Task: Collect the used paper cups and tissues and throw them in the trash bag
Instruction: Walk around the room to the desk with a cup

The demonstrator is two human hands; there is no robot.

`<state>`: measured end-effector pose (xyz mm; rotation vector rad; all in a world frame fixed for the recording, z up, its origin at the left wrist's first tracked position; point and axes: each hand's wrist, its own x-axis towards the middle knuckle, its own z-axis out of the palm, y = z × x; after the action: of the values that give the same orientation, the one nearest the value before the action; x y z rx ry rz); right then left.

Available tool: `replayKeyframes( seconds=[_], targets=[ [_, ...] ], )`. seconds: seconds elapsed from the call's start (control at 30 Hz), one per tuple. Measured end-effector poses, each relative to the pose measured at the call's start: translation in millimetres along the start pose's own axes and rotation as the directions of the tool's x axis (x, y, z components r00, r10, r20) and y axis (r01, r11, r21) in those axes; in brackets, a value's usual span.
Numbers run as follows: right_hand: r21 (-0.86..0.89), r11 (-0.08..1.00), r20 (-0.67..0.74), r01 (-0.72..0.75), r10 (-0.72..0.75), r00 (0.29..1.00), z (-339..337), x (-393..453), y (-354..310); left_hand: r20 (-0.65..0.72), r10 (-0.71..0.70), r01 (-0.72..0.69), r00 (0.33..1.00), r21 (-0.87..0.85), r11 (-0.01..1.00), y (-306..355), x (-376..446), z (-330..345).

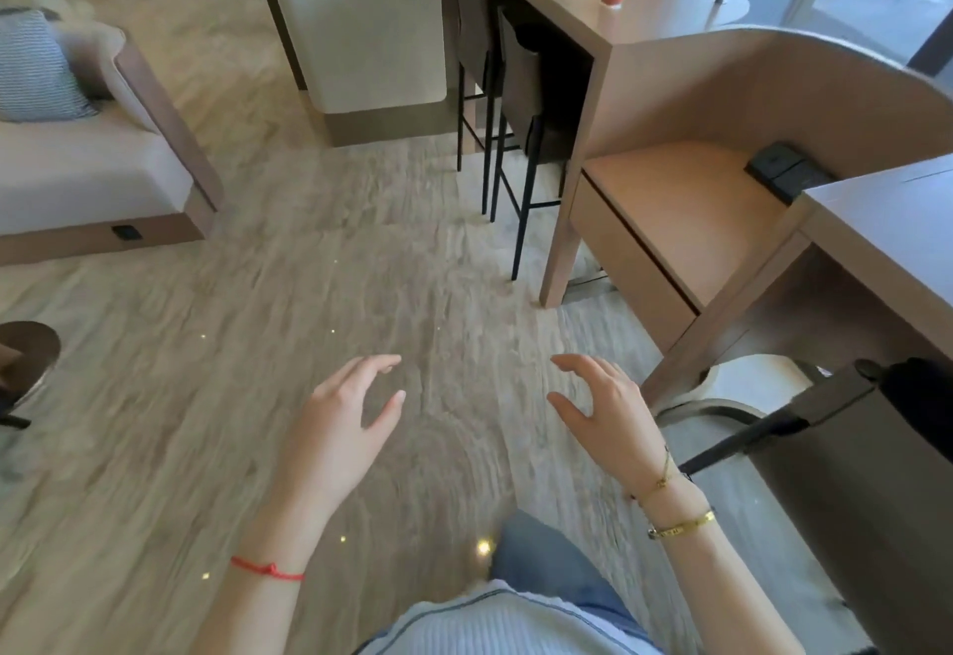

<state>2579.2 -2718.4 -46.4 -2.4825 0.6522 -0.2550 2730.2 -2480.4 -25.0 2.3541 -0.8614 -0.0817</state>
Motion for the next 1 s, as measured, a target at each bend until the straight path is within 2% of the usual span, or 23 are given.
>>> replayKeyframes(
  seconds=[0.27,0.6,0.83,1.0],
  targets=[
    [0.017,0.999,0.019,-0.033,0.033,0.999,18.7,171.4,20.6,0.024,0.01,-0.01,1.0,-0.005,1.0,-36.1,168.4,25.8],
    [-0.01,0.999,-0.006,0.032,-0.032,0.999,-15.4,436.8,34.2,-0.011,0.012,-0.012,1.0,-0.045,0.999,-41.8,423.2,43.8],
    [-0.039,0.999,-0.068,0.007,-0.01,0.998,-27.7,577.6,41.3,-0.006,0.088,-0.089,0.996,-0.057,0.994,-56.1,583.1,56.8],
    [-0.065,0.996,-0.161,-0.057,0.046,0.986,-36.1,671.1,54.8,0.03,0.213,-0.211,0.977,-0.057,0.976,-57.6,712.4,71.6]
  ],
)
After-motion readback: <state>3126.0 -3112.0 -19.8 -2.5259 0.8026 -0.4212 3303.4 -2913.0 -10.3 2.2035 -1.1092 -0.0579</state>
